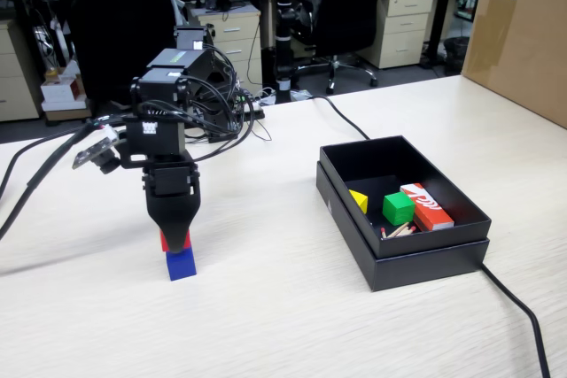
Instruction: Put the red cube on top of the blue cube
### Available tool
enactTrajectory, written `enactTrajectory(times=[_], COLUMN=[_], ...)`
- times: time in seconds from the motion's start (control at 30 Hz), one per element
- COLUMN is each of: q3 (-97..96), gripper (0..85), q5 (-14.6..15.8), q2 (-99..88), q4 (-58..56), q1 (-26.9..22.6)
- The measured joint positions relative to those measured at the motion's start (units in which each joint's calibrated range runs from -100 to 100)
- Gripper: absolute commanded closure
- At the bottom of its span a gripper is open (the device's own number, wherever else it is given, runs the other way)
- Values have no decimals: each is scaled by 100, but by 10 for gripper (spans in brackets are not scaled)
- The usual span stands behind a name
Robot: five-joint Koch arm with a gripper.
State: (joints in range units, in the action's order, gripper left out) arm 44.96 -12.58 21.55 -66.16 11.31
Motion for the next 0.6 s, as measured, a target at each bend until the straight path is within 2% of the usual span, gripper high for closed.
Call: enactTrajectory(times=[0.6], q3=[-310], gripper=[842], q5=[5], q2=[0], q4=[0], q1=[-15])
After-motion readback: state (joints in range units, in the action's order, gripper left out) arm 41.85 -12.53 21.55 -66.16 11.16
